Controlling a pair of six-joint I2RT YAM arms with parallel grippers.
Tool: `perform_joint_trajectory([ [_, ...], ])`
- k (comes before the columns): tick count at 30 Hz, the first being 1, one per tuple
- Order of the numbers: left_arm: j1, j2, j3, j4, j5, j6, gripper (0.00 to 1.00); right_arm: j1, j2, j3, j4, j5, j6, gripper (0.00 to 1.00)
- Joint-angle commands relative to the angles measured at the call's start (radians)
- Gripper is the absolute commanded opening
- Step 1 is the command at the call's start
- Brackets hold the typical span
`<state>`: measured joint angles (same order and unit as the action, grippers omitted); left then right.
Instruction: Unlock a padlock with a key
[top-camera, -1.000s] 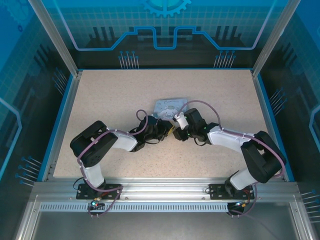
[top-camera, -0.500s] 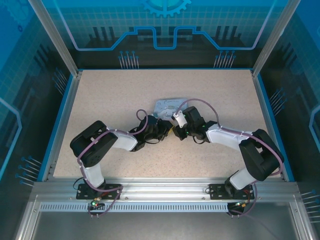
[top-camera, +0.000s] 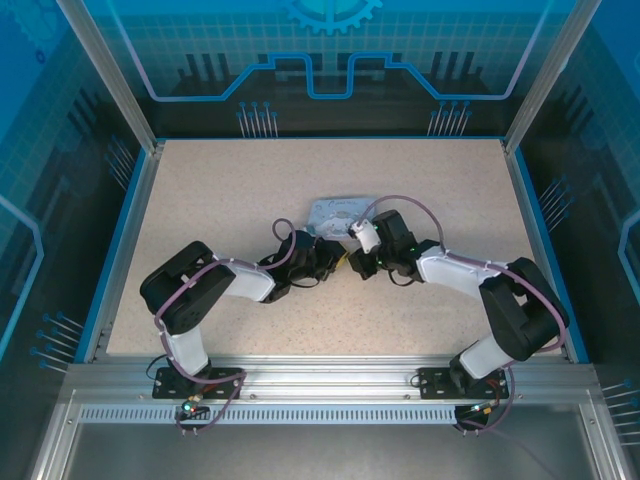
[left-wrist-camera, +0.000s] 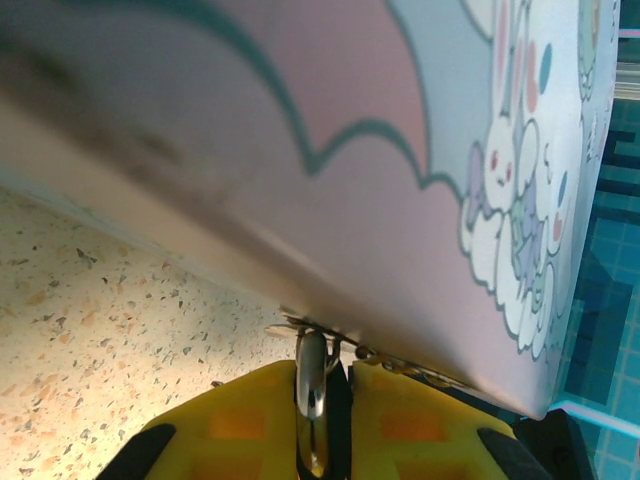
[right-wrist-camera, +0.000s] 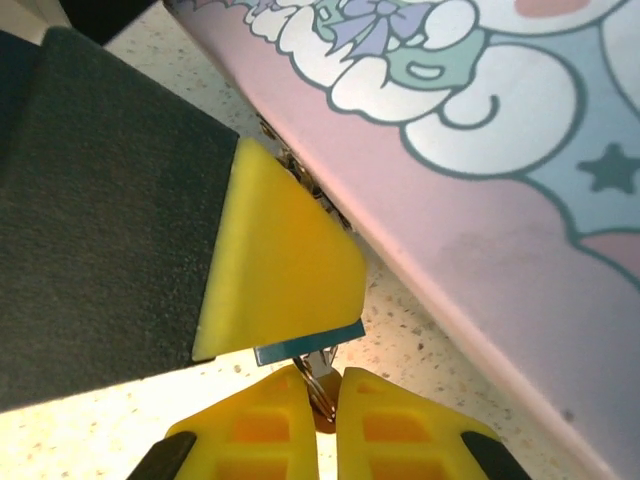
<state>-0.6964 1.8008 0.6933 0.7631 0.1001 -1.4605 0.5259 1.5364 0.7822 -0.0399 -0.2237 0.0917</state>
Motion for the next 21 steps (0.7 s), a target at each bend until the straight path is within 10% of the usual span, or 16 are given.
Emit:
perform_joint_trajectory([
  [1,-0.006,-0.032,0.018,-0.011,0.023,0.011,0.00,-0.056,-0.029,0.000,0.040,-0.220,0.063,0.00],
  [11,-0.005,-0.038,0.018,-0.018,0.020,0.016,0.00,-0.094,-0.044,-0.018,0.058,-0.339,0.108,0.02],
  [15,-0.004,-0.042,0.015,-0.025,0.016,0.019,0.00,-0.116,-0.090,-0.050,0.066,-0.304,0.129,0.38],
  [21,0.000,-0.043,0.014,-0.029,0.021,0.019,0.00,-0.137,-0.247,-0.127,0.062,-0.152,0.179,0.45],
])
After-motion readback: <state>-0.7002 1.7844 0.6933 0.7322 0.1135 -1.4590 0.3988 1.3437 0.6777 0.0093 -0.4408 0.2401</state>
